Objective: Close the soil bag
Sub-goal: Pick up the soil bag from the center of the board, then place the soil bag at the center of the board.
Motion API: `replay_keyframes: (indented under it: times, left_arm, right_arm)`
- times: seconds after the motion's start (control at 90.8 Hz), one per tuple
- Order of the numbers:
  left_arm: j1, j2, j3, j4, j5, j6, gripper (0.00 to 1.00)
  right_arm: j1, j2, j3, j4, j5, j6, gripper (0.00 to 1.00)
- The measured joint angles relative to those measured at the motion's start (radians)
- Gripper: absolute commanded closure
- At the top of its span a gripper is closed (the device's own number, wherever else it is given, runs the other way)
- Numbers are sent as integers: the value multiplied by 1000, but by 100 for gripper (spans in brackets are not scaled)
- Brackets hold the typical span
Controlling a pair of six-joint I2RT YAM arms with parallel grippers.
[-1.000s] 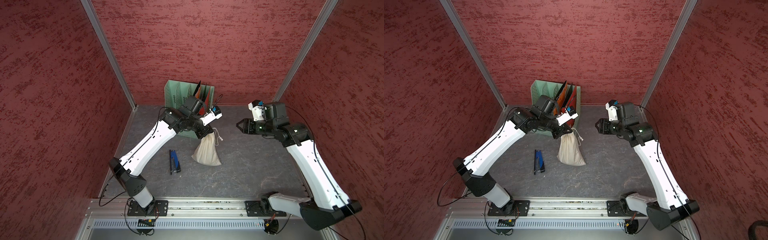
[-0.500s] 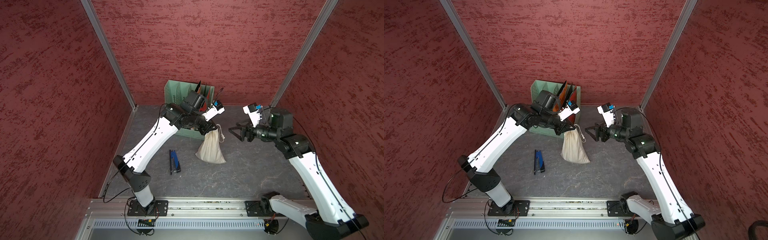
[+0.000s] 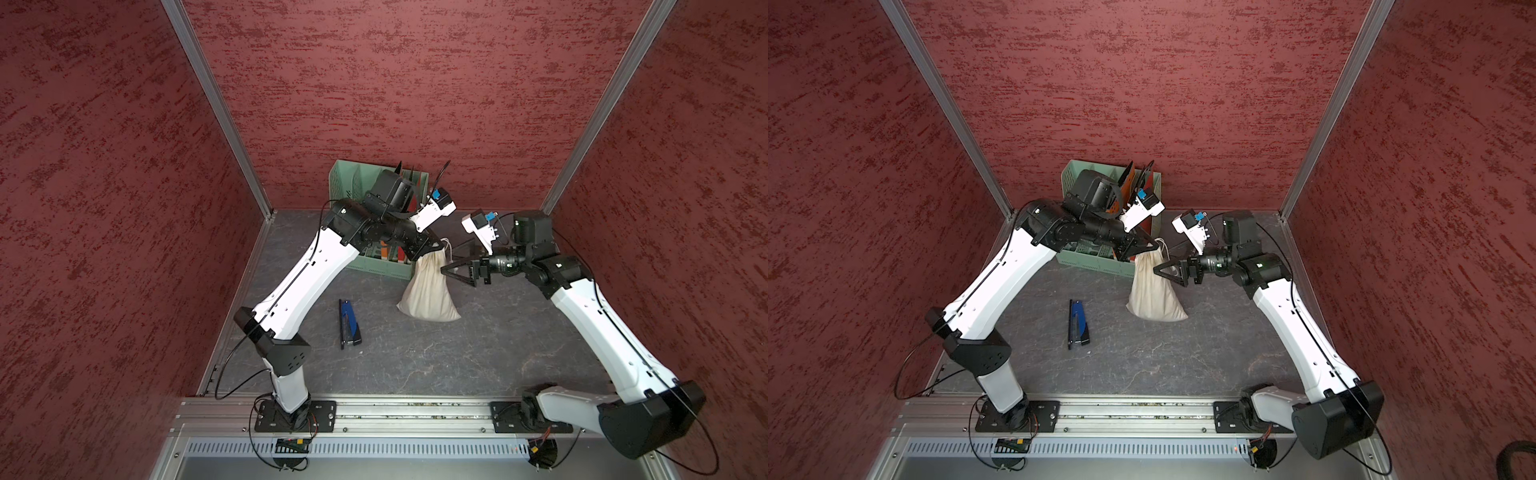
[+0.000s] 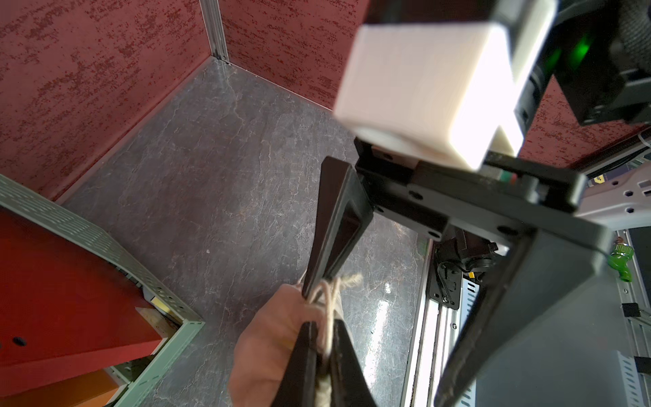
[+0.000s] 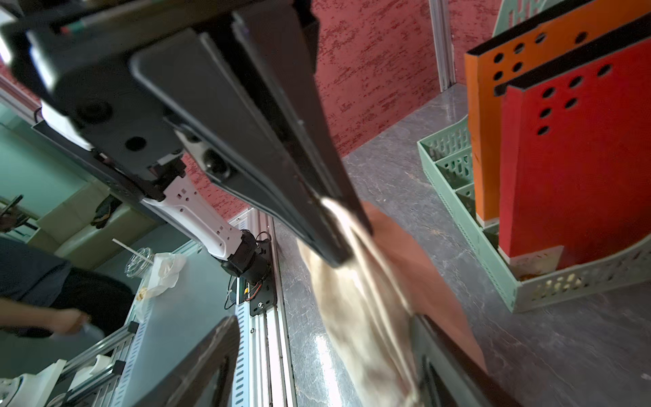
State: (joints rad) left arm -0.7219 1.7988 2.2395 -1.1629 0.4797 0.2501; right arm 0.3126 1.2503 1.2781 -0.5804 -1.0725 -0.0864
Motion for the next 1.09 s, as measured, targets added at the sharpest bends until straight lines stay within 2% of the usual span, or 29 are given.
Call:
replay_keyframes:
  times: [0.11, 0.187, 0.22, 0.297, 0.342, 0.485, 0.496, 0.584, 0.617, 0.628, 0.639, 0.661, 0.87, 0.992, 1.091]
  left_arm:
    - [-8, 35, 38, -8, 2, -5, 100]
    - [-12, 50, 56, -15, 3, -13, 100]
    - [-13, 55, 63, -19, 5, -16, 100]
    - [-19, 62, 79, -21, 11, -24, 100]
    - [-23, 65, 86, -22, 15, -31, 100]
    - [-30, 76, 98, -13, 19, -41, 100]
    - [-30, 76, 98, -10, 20, -42, 97]
    - [-32, 80, 98, 17, 21, -47, 63]
    - [-34, 80, 100, 28, 16, -51, 36]
    - [-34, 80, 101, 32, 16, -57, 18]
    - [-35, 80, 103, 34, 14, -53, 9]
    - [-35, 79, 104, 40, 9, -56, 2]
    - [-22, 22, 43, 76, -95, -75, 0]
    - [-2, -85, -87, 119, -173, -106, 0]
    - [23, -226, -238, 185, -228, -148, 0]
  right_arm:
    - [13, 13, -32, 38, -5, -3, 30]
    - [14, 14, -57, 60, 5, -2, 42]
    - [14, 14, -63, 68, 11, -2, 50]
    - [14, 13, -75, 90, 33, 0, 86]
    - [13, 8, -84, 105, 55, 3, 100]
    - [17, -53, -135, 165, 140, 33, 100]
    - [18, -60, -140, 167, 147, 38, 100]
    - [19, -109, -158, 171, 230, 66, 100]
    - [19, -122, -159, 166, 263, 75, 100]
    - [19, -126, -159, 165, 272, 77, 100]
    - [18, -128, -158, 162, 283, 80, 100]
    - [18, -132, -157, 158, 306, 84, 100]
    - [17, -117, -73, 63, 508, 138, 100]
    - [14, -78, 17, 43, 619, 183, 100]
    - [13, -39, 74, 50, 702, 229, 100]
